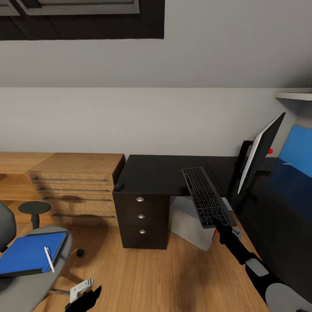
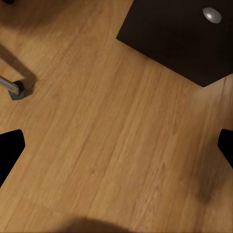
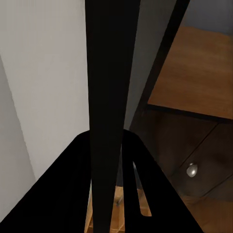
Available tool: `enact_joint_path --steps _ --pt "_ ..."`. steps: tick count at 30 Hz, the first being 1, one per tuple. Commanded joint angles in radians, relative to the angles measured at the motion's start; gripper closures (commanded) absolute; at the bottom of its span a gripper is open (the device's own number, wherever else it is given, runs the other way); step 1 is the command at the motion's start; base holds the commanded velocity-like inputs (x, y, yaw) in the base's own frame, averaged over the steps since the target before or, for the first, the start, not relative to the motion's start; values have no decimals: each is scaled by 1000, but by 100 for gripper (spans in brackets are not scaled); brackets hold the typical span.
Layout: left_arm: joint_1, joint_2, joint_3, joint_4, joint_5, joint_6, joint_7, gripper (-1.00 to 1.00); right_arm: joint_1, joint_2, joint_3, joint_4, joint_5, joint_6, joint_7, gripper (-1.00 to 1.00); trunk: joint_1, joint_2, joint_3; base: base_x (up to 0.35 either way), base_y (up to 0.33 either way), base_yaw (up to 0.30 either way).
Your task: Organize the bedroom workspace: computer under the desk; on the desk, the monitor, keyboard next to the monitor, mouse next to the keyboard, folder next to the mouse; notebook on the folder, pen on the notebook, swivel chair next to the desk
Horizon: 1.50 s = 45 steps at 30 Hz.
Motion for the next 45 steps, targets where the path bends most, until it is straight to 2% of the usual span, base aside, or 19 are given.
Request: enact_joint_path --steps 1,12,24,45 --pt "-1 1 -5 1 10 -4 -2 -100 -1 -1 0 1 -9 10 4 100 0 0 -1 11 0 -13" --pt "-1 1 -6 1 10 -4 -2 -100 -1 -1 1 1 -5 10 5 100 0 0 -1 10 0 -2" --pt "-1 1 -7 1 10 -4 0 -100 -1 -1 1 1 -6 9 6 100 0 0 -1 233 0 0" --pt "-1 -1 -8 1 10 -4 -1 -100 -1 1 1 1 -6 6 3 100 0 0 -1 35 0 0"
